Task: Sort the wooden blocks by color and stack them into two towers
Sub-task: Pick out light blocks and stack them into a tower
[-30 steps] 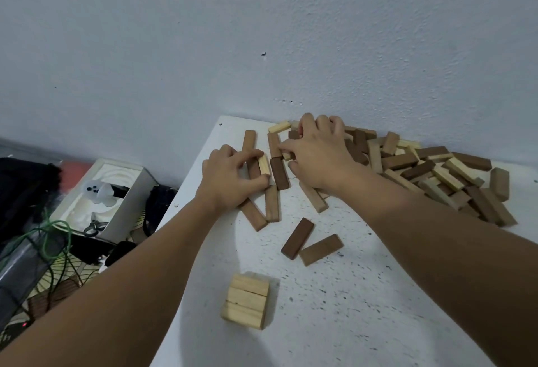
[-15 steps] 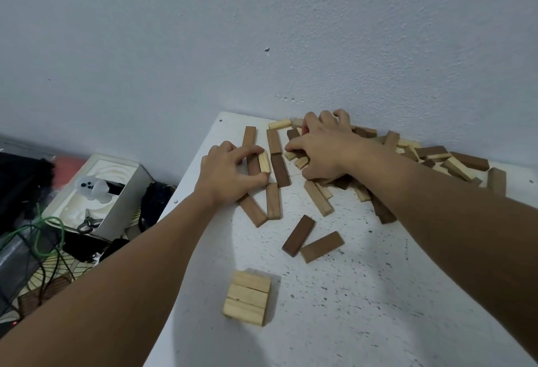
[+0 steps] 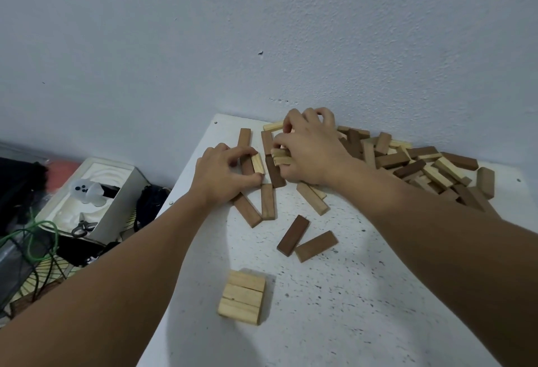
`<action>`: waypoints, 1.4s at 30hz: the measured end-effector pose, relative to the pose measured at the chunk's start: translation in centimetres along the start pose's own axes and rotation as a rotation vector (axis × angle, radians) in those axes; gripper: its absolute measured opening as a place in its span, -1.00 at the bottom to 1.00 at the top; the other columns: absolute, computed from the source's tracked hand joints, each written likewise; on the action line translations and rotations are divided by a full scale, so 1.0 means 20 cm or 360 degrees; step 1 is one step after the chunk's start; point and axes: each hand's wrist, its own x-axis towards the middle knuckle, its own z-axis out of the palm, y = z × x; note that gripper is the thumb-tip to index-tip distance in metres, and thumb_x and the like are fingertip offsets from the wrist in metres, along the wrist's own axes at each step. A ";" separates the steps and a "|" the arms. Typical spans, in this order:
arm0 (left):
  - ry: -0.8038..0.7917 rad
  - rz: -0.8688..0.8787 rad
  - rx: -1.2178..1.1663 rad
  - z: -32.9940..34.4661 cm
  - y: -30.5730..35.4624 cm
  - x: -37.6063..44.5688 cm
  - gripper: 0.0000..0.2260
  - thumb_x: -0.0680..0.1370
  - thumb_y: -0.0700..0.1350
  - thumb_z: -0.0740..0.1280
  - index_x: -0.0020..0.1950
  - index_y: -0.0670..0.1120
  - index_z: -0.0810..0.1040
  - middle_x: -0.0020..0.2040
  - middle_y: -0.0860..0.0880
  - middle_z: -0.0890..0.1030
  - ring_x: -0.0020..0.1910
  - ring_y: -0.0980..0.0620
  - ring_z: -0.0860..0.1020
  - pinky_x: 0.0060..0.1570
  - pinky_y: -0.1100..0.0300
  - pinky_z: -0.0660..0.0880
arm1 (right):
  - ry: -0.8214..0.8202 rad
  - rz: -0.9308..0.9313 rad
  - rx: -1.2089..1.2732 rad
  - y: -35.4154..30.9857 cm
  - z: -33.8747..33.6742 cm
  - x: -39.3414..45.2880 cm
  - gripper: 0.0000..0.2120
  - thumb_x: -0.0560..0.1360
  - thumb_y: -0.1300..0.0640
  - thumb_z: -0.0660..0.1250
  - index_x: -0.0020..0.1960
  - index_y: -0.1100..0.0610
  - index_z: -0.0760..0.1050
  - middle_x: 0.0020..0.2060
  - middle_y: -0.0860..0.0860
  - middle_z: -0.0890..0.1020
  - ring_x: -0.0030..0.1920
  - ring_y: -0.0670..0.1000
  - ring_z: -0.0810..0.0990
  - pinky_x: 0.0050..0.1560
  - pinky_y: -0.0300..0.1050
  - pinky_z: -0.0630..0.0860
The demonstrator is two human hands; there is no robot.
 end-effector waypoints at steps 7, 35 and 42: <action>-0.0026 -0.0015 -0.0441 -0.09 0.12 -0.07 -0.61 0.40 0.03 0.59 0.21 0.18 0.66 -0.06 0.19 0.50 -0.09 0.32 0.50 0.08 0.13 0.44 | 0.0239 0.0335 0.0447 -0.07 -0.04 -0.13 -0.67 0.43 -0.16 0.35 0.17 -0.14 0.54 0.11 -0.14 0.54 0.21 0.03 0.44 0.28 0.07 0.08; -0.0869 0.0499 0.0515 0.21 0.79 -0.98 -0.60 0.50 0.11 0.52 0.31 0.12 0.56 -0.03 0.13 0.61 -0.05 0.19 0.46 -0.08 0.16 0.45 | -0.0062 0.1042 0.0873 -0.15 -0.02 -1.63 -0.60 0.53 -0.29 0.33 0.33 -0.20 0.54 0.14 -0.08 0.51 0.17 -0.01 0.52 0.27 0.07 0.24; -0.0793 0.0172 -0.0133 0.33 0.66 -1.20 -0.55 0.42 0.04 0.61 0.28 0.13 0.62 -0.13 0.10 0.64 -0.19 0.14 0.58 -0.16 0.28 0.45 | 0.0251 0.1129 0.1125 -0.29 0.02 -1.76 -0.68 0.62 -0.17 0.28 0.32 -0.13 0.60 -0.05 -0.15 0.59 0.07 0.01 0.55 0.38 0.13 0.35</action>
